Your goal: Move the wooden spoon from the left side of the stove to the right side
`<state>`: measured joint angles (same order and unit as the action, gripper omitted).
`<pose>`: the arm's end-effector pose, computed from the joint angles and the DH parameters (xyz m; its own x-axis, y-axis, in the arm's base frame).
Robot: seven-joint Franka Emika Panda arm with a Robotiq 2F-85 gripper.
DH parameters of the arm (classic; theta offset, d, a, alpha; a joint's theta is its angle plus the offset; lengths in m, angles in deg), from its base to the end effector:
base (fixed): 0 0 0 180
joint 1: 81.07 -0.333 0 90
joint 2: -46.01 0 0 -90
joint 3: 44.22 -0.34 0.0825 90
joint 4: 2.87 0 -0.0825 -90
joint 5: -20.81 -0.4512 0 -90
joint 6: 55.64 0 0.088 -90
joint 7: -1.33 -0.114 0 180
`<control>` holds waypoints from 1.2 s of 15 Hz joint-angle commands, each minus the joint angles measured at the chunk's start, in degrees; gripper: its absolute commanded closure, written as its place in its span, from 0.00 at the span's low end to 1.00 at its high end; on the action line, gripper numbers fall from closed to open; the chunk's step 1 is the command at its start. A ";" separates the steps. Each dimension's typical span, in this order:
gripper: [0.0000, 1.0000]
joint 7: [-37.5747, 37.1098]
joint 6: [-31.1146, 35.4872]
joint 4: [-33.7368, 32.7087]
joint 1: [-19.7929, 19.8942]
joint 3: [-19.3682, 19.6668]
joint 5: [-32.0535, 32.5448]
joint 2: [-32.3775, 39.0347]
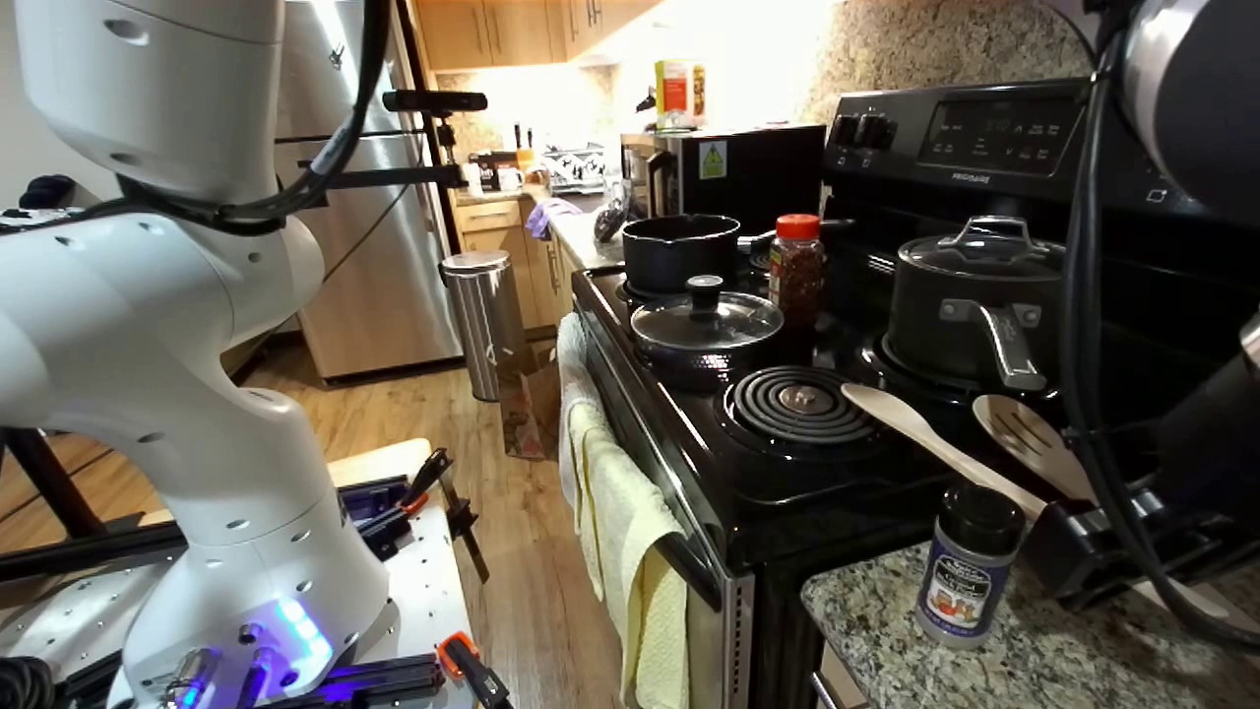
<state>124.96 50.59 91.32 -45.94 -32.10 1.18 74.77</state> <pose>0.5152 -0.4949 0.2889 0.3622 0.8785 0.3115 0.9321 -0.3379 -0.1307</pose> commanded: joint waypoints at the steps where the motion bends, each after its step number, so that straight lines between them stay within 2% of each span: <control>1: 0.91 -0.18 -0.19 -0.40 0.48 -0.51 0.24 0.16; 2: 0.98 -0.18 -0.19 -0.40 0.48 -0.51 0.24 0.16; 4: 0.98 0.66 -1.10 -3.90 1.57 -1.70 -2.91 2.52; 5: 0.98 0.12 -4.53 -6.36 2.02 -1.96 -3.15 4.00; 7: 0.98 1.48 -6.53 -10.21 3.08 -2.93 -4.10 6.76; 9: 0.98 2.49 -11.15 -14.89 4.04 -3.72 -3.01 9.87; 12: 0.98 0.66 -13.83 -19.90 4.94 -3.67 -1.55 13.19; 18: 0.98 0.63 -13.26 -28.02 7.39 -3.90 1.55 18.55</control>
<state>125.39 38.88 68.71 -40.39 -34.79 0.36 90.12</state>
